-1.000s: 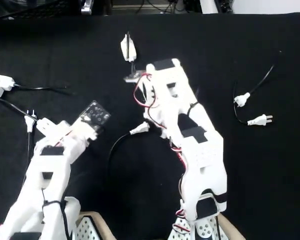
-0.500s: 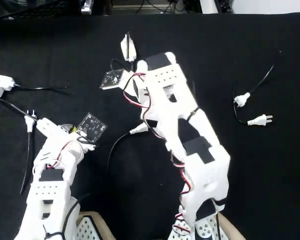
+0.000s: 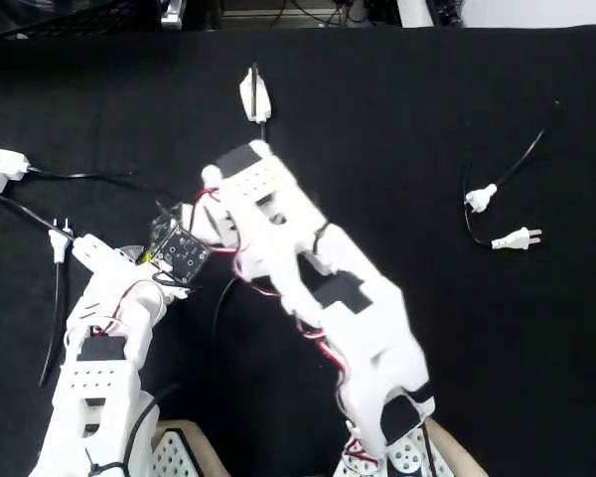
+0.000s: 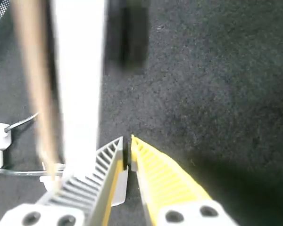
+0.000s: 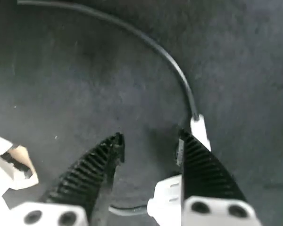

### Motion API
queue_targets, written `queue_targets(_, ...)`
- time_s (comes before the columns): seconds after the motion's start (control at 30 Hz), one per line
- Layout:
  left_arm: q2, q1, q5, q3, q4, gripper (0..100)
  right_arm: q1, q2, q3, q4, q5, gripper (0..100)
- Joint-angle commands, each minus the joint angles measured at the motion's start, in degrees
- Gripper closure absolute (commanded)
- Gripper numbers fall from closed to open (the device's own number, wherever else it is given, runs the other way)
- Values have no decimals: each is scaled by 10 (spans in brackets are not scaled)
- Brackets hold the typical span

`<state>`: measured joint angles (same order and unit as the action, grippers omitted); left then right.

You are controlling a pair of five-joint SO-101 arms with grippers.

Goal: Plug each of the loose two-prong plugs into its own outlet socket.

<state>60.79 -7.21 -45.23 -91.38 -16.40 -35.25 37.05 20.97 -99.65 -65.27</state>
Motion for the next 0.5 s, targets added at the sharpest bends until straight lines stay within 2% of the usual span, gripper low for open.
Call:
queue_targets(0.0,8,-5,5,4,15,952,-13,16,50,-12,-4,822)
queue_targets(0.23,8,-5,5,4,15,952,8,55,97,-15,-2,819)
queue_targets(0.47,8,-5,5,4,16,952,-24,-26,87,-15,11,819)
